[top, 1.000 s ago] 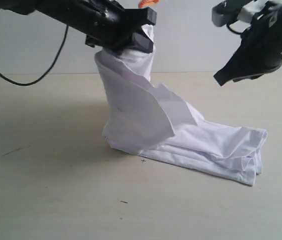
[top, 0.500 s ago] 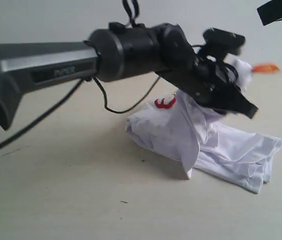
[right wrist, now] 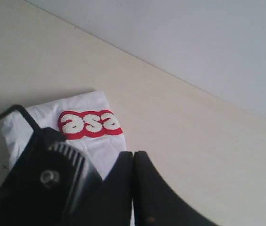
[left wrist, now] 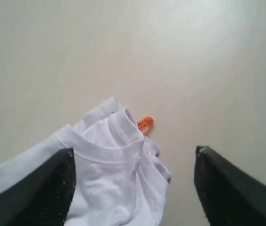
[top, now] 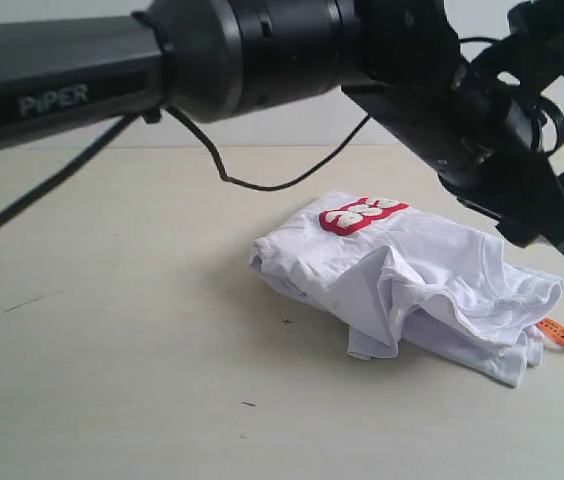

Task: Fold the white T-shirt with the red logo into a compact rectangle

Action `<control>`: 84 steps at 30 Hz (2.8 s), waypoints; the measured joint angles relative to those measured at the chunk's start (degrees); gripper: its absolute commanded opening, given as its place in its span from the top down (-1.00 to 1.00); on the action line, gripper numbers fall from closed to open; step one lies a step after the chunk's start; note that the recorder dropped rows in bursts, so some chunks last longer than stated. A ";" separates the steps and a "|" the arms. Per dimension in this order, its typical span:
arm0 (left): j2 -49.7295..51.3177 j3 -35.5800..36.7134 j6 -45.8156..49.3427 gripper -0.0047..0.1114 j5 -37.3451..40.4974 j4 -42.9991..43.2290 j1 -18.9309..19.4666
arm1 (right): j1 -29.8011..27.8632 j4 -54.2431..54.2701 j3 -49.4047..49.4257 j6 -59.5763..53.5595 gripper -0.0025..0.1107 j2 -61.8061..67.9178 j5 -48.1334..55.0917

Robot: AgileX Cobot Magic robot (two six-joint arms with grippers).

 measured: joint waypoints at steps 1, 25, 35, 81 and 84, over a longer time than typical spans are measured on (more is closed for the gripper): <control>-0.67 0.00 0.00 -0.13 0.34 0.28 0.12 | 0.00 0.00 0.00 0.00 0.96 0.00 0.00; 4.96 10.48 1.47 0.92 9.24 -3.43 10.65 | 0.00 1.11 -0.09 0.40 0.96 -0.12 0.76; 8.11 10.48 3.18 0.92 10.01 -3.67 5.70 | 0.00 1.44 -0.09 0.40 0.96 -0.12 0.76; 0.70 10.54 8.10 0.92 6.73 -2.99 4.93 | 0.00 1.90 -0.09 0.40 0.96 -0.12 1.05; -3.83 10.41 8.50 0.92 0.09 -3.47 6.83 | 0.00 1.90 -0.09 0.40 0.96 -0.12 1.52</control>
